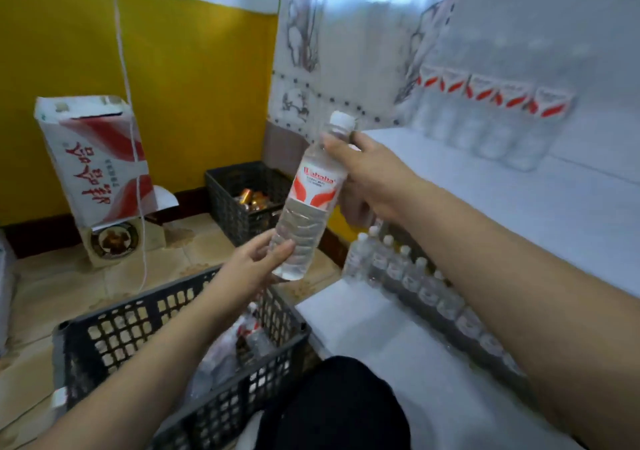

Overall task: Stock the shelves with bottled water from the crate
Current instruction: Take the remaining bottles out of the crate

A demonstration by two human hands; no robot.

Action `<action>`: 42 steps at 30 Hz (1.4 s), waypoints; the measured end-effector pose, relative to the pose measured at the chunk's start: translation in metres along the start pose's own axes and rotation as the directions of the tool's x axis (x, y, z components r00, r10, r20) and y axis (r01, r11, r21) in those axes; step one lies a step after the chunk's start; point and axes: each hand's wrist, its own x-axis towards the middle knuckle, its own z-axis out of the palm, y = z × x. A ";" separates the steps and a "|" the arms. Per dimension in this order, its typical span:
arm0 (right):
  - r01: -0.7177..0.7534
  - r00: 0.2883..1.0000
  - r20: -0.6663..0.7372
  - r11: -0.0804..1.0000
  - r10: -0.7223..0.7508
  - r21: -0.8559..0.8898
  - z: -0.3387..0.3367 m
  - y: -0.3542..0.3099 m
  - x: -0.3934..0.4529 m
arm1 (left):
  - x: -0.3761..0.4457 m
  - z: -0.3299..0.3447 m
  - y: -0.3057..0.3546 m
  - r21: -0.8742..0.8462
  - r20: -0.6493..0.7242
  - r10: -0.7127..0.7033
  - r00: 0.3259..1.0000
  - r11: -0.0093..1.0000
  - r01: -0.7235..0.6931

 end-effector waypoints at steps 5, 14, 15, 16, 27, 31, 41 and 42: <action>-0.013 1.000 0.000 0.962 0.013 -0.274 -0.115 -0.055 -0.063 | 0.031 0.098 0.069 -0.022 0.146 0.198 0.969 0.980 -0.197; -0.030 0.914 -0.382 0.918 -0.135 -0.395 -0.263 -0.073 -0.125 | 0.095 0.259 0.113 0.403 0.356 0.262 0.897 0.823 -0.400; -0.050 0.893 -0.422 0.896 -0.159 -0.442 -0.273 -0.066 -0.127 | 0.104 0.270 0.111 0.534 0.370 0.269 0.889 0.721 -0.441; -0.073 0.870 -0.457 0.867 -0.186 -0.492 -0.282 -0.058 -0.127 | 0.113 0.278 0.110 0.644 0.391 0.250 0.886 0.613 -0.457; -0.133 0.732 -0.631 0.854 -0.258 -0.503 -0.361 -0.005 -0.045 | 0.186 0.307 0.104 0.855 0.425 0.164 0.890 0.251 -0.454; -0.143 0.720 -0.644 0.854 -0.257 -0.500 -0.380 0.005 -0.004 | 0.192 0.309 0.089 0.838 0.371 0.317 0.873 0.292 -0.462; -0.243 0.648 -0.687 0.766 -0.328 -0.595 -0.407 0.032 0.066 | 0.196 0.310 0.086 0.799 0.336 0.378 0.862 0.369 -0.474; -0.244 0.641 -0.688 0.760 -0.340 -0.603 -0.406 0.032 0.065 | 0.196 0.310 0.086 0.802 0.338 0.381 0.861 0.363 -0.475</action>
